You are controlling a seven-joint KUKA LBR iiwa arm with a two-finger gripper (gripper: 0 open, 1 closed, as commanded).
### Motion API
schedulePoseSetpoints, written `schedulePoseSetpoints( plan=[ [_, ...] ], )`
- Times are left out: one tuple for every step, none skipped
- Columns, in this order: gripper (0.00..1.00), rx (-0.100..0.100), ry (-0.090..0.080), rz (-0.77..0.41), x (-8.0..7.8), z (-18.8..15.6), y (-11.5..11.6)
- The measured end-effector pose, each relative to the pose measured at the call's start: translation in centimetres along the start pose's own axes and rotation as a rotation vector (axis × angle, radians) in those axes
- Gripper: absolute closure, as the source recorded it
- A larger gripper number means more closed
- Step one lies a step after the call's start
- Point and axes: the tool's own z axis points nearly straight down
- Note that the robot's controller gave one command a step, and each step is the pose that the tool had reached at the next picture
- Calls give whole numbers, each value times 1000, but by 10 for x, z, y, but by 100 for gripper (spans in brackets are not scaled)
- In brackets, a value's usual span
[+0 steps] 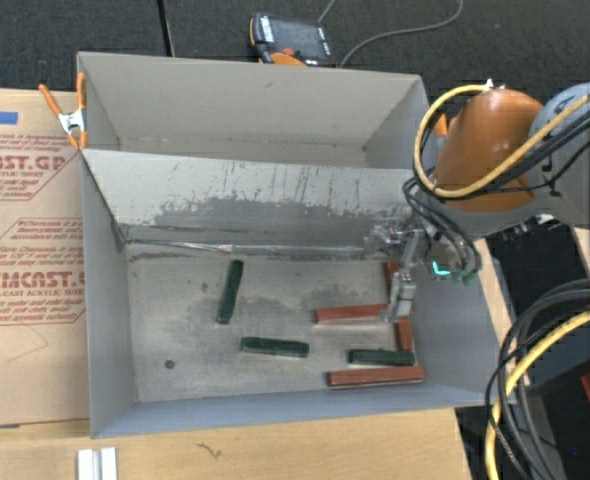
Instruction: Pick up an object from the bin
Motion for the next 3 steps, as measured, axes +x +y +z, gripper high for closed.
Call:
schedulePoseSetpoints(
  plan=[
    [0, -1, 0, -140, 19, 93, -7],
    [0, 1, -6, -313, 44, 89, 11],
    [100, 2, -1, -312, 44, 87, 9]
  ],
)
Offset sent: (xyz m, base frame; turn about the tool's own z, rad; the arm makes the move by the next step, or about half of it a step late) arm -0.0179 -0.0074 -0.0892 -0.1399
